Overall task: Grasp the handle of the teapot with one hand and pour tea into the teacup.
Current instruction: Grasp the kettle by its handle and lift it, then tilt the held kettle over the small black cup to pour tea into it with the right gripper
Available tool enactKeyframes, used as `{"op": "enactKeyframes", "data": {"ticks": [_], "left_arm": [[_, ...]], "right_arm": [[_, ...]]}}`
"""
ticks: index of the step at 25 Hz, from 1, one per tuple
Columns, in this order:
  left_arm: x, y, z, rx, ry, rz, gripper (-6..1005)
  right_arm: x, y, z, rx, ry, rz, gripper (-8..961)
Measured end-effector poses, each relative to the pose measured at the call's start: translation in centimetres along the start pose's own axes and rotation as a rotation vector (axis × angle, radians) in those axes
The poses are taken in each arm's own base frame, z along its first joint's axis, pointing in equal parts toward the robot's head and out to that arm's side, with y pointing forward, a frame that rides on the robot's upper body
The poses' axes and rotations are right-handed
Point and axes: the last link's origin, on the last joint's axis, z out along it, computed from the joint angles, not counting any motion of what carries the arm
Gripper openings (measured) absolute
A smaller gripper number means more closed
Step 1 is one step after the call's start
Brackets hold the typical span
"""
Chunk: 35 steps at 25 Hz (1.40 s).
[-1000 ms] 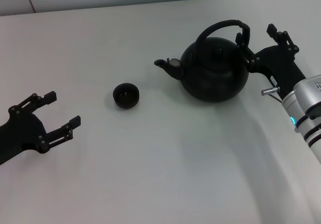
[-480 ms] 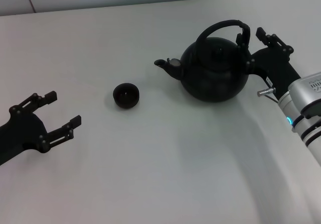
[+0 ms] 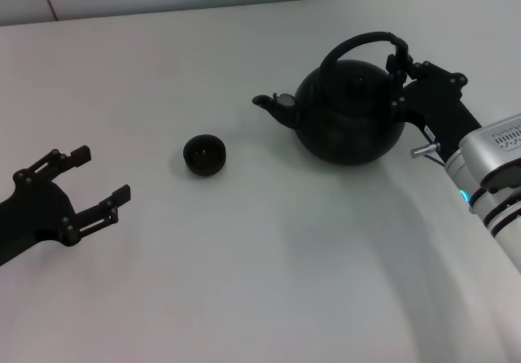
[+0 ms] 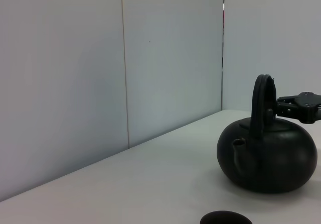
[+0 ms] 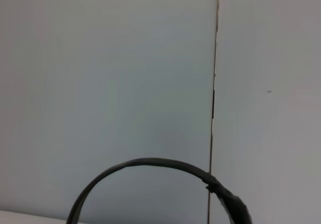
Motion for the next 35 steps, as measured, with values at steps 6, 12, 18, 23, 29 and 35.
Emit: {"op": "enactKeyframes", "data": {"ticks": [6,12,18,23,29,35], "left_arm": [[-0.1,-0.1,0.0,0.005,-0.005,0.000,842],[-0.1,-0.1,0.0,0.007,-0.008,0.000,843],[-0.1,-0.1,0.0,0.008,-0.009,-0.001,842],[-0.2,0.0,0.1,0.007,-0.009,-0.005,842],[-0.2,0.1,0.2,0.006,-0.008,-0.007,842],[-0.2,0.2,0.2,0.007,-0.008,-0.008,843]], "right_arm": [[-0.1,-0.2,0.0,0.009,-0.005,0.003,105],[-0.2,-0.4,-0.2,0.018,-0.021,0.006,82],[-1.4,-0.5,-0.4,0.025,-0.102,0.016,81],[-1.9,-0.5,-0.1,0.010,-0.129,0.021,81],[-2.3,-0.2,0.5,-0.020,-0.140,0.010,81],[-2.5,0.7,1.3,-0.094,-0.128,-0.011,80]]}}
